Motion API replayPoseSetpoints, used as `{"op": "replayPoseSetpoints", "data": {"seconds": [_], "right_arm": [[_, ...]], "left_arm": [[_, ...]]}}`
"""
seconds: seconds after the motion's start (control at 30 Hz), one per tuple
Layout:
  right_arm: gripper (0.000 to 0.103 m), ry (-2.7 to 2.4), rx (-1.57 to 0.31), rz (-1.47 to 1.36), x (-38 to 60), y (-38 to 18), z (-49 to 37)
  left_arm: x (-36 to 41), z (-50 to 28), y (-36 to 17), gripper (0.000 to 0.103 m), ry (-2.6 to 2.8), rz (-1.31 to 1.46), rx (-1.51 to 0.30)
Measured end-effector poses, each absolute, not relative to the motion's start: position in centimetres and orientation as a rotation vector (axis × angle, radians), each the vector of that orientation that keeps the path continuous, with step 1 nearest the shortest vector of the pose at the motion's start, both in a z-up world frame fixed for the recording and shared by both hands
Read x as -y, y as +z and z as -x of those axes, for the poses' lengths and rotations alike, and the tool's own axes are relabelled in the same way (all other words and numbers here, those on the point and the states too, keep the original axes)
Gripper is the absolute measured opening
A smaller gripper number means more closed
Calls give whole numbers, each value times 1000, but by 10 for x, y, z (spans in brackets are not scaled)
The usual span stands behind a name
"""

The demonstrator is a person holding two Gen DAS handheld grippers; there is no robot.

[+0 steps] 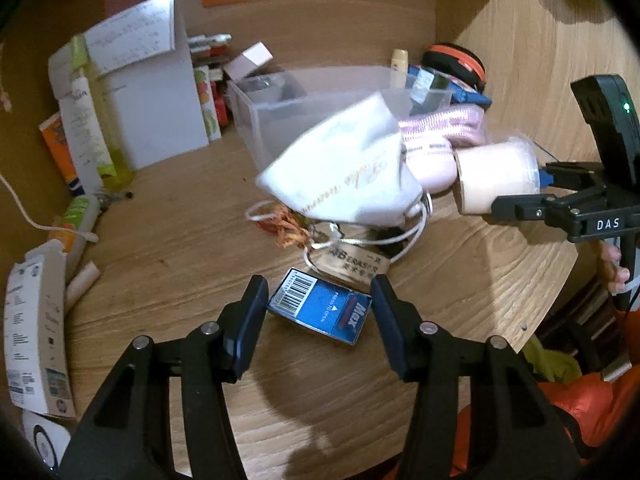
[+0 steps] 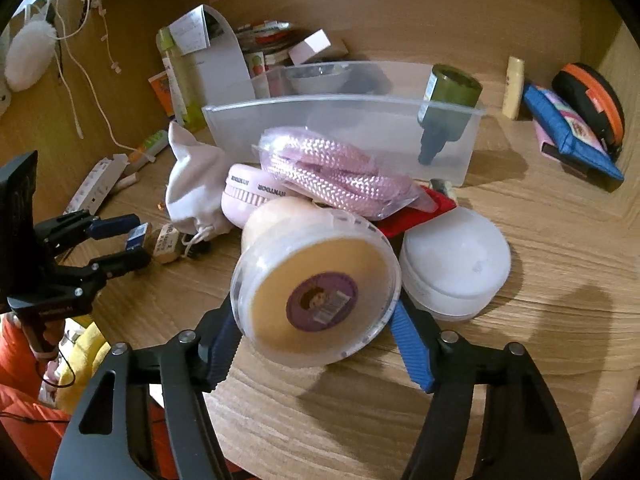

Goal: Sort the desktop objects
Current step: 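Grasp the blue Max staple box with the left gripper while the right grasps the cream tub, then lift the blue staple box with the left gripper while the right lifts the cream tub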

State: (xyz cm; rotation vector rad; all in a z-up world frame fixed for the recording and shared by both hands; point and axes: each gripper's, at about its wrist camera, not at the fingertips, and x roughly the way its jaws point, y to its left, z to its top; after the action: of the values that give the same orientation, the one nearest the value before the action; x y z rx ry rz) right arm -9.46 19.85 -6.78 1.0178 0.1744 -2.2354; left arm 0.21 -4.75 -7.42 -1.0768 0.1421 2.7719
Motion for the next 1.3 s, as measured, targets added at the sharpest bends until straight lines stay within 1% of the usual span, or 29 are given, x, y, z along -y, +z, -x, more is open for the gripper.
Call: {"op": "replayPoseSetpoints", "data": {"seconds": [0.27, 0.37, 0.67, 0.9, 1.07, 1.3], "right_arm": [[63, -2265, -168, -970, -205, -55, 87], [60, -2273, -172, -945, -207, -47, 83], [59, -2272, -185, -961, -205, -51, 83], [58, -2297, -202, -912, -208, -36, 78], [55, -2316, -219, -880, -211, -26, 76], [55, -2305, -229, -897, -215, -29, 79]], "left_arm": [[56, -8, -60, 53, 2828, 1009, -110], [57, -7, -59, 53, 2844, 1007, -112], [57, -8, -49, 53, 2866, 947, -61], [56, -1, -33, 53, 2901, 871, -48], [56, 5, -23, 53, 2904, 835, -15], [53, 9, -14, 53, 2900, 796, 16]]}}
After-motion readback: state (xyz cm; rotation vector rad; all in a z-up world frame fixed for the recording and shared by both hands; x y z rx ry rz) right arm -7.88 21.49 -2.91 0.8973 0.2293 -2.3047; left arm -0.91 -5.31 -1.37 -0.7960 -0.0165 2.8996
